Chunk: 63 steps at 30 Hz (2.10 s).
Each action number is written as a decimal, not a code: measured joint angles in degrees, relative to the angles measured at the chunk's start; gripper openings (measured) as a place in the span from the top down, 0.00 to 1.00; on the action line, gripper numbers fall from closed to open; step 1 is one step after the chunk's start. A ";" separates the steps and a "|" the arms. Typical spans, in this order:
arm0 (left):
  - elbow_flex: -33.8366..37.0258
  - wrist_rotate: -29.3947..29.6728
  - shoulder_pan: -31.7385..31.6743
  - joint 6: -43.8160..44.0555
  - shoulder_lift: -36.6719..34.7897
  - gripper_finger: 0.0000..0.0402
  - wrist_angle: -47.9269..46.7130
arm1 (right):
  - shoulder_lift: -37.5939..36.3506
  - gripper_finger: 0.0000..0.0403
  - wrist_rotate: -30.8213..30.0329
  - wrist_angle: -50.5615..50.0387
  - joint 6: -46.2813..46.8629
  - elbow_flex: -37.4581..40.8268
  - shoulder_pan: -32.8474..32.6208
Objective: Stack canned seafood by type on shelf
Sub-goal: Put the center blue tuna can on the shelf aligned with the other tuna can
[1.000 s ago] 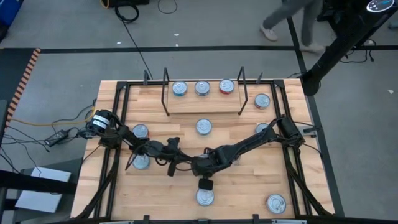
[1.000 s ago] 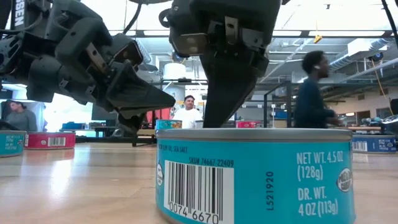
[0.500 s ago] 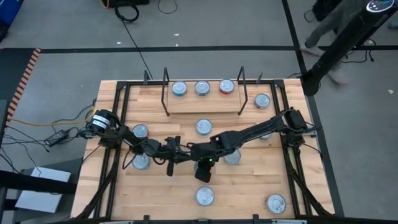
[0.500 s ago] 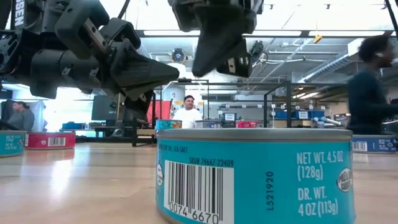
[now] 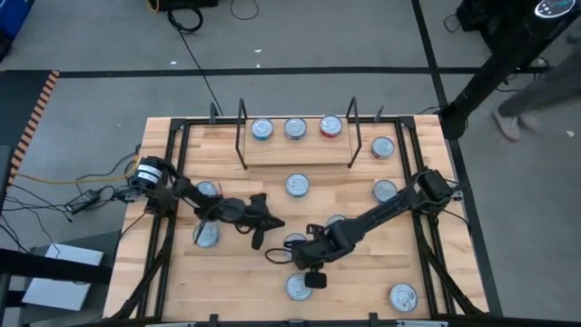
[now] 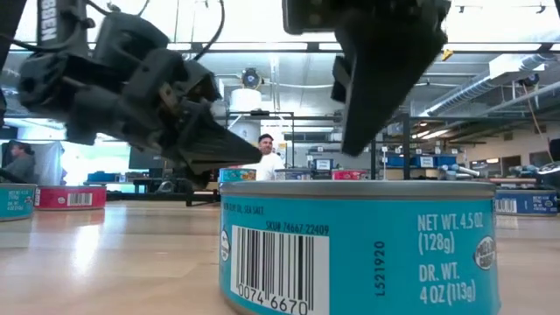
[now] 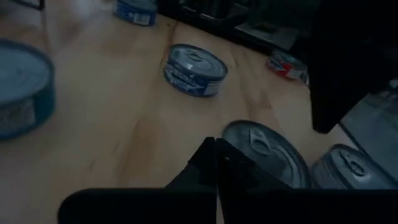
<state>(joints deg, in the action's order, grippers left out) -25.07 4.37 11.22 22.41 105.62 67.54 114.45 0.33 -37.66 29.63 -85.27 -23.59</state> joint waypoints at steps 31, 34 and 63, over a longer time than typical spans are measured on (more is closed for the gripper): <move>-9.67 -8.60 -3.50 -5.68 7.48 1.00 -9.91 | -0.79 0.99 -1.91 16.53 9.59 8.13 3.76; -9.65 -9.04 -3.39 -5.66 7.48 1.00 -10.33 | -1.52 0.99 -2.30 15.82 12.26 6.85 4.20; -7.91 -15.64 -4.42 -7.11 6.15 1.00 -11.74 | -4.88 0.94 -3.51 10.42 18.51 5.45 8.61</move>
<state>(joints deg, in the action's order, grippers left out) -32.98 -11.27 6.81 15.31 111.77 55.79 109.57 -3.18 -27.24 48.14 -79.82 -14.99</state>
